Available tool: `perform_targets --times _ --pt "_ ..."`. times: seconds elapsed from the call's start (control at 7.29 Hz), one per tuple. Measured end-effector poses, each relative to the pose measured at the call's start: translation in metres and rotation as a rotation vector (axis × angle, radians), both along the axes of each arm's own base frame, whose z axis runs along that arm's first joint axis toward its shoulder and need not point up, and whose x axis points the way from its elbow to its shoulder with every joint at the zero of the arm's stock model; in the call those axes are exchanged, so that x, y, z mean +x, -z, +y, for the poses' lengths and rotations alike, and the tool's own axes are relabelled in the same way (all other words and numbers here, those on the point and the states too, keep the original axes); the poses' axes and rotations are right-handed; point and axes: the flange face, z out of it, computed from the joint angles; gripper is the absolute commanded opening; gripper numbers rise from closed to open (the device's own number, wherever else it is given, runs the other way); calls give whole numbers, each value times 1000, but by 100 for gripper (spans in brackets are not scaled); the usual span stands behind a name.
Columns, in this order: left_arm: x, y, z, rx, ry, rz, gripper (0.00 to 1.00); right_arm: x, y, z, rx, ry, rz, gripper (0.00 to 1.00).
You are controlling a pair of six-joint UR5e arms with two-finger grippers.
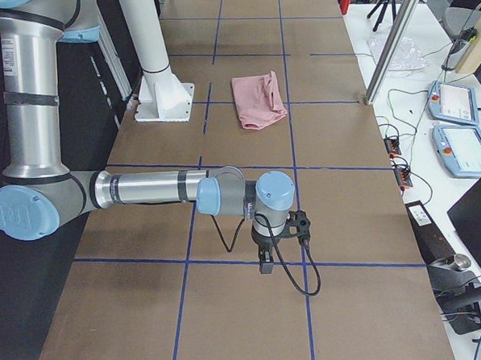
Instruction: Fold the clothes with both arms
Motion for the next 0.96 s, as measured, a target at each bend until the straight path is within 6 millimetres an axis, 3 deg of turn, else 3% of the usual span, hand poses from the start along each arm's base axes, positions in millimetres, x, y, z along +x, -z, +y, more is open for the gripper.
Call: perform_targets --times 0.96 --pt "-1 -4 0 0 2 -18 100 0 4 0 5 -3 -2 100"
